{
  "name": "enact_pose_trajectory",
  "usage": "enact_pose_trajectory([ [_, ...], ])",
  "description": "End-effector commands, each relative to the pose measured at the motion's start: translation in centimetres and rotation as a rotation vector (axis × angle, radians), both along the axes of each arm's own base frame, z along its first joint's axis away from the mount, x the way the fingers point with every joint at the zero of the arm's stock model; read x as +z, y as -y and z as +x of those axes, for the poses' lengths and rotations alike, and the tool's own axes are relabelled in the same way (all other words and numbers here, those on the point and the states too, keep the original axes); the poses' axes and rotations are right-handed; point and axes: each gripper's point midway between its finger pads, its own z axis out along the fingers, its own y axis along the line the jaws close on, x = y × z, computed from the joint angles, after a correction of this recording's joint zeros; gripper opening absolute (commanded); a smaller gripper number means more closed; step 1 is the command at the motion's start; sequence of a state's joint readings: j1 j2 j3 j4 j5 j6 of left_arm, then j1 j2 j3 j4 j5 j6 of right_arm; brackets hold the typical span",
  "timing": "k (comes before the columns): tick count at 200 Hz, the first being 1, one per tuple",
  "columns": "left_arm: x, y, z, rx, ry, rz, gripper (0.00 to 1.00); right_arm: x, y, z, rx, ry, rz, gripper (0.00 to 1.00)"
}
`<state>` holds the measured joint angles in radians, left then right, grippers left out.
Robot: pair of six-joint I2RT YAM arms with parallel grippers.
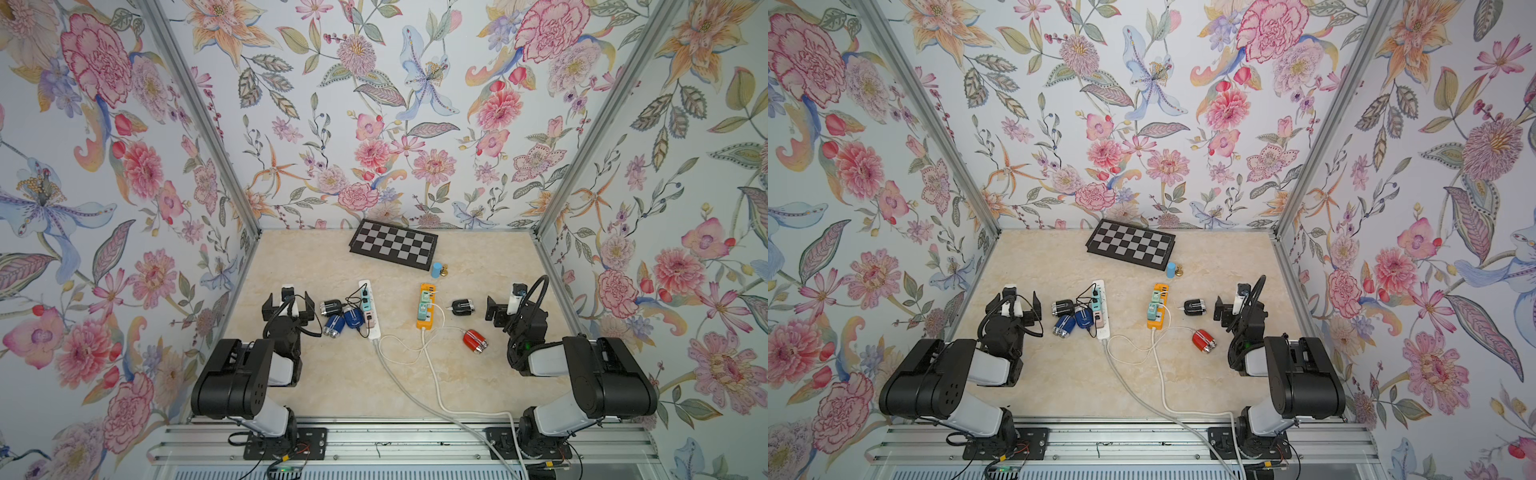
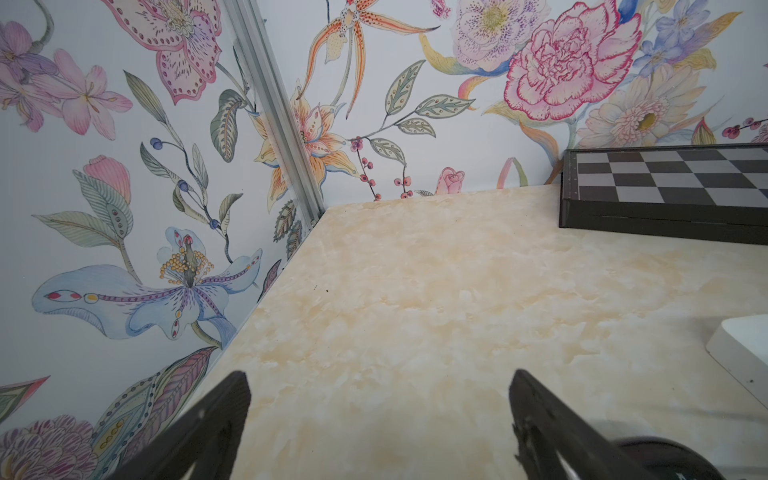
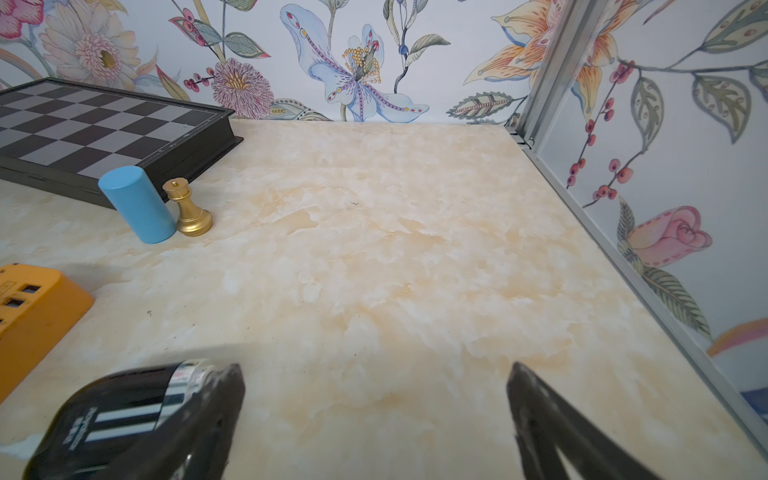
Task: Unplug the electric shaver
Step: Pick up the electric shaver from the center of the board.
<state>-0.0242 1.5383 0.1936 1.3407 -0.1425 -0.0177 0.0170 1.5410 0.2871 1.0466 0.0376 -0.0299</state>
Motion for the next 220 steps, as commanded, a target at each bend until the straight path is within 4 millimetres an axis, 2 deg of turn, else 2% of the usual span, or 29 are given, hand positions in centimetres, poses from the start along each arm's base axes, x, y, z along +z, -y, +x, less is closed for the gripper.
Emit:
enact_pose_trajectory([
  [1,2.4,-0.8,0.2,0.038,0.057,-0.010,1.00,2.1,0.4,1.0,-0.028,0.035,0.006,1.00],
  [32,3.6,-1.1,0.8,0.062,0.009,-0.027,0.99,3.0,-0.2,0.9,0.007,0.010,0.005,1.00],
  [71,5.0,-1.3,1.5,0.097,-0.068,-0.173,0.99,3.7,-1.2,0.0,0.060,-0.083,0.001,1.00],
  [99,5.4,-0.7,1.4,0.111,-0.140,-0.289,1.00,6.0,-2.0,-0.9,0.116,-0.110,-0.023,1.00],
  [119,5.2,0.8,1.4,0.086,-0.213,-0.354,1.00,8.2,-2.9,-1.4,0.166,-0.132,-0.012,1.00],
  [137,3.4,1.1,1.1,0.151,-0.338,-0.410,1.00,9.8,-3.6,-1.6,0.191,-0.147,0.013,1.00],
  [154,2.5,2.4,0.6,0.164,-0.414,-0.419,0.99,11.2,-5.1,-1.6,0.246,-0.127,0.045,1.00],
  [164,2.6,3.2,0.3,0.156,-0.422,-0.416,0.99,11.9,-6.0,-1.6,0.273,-0.120,0.056,1.00],
  [189,3.3,5.2,-0.7,0.128,-0.430,-0.418,0.99,12.6,-8.2,-1.3,0.328,-0.162,0.062,1.00],
  [220,3.2,7.5,-2.5,0.106,-0.490,-0.348,0.98,12.3,-10.4,-1.3,0.378,-0.256,0.031,1.00],
])
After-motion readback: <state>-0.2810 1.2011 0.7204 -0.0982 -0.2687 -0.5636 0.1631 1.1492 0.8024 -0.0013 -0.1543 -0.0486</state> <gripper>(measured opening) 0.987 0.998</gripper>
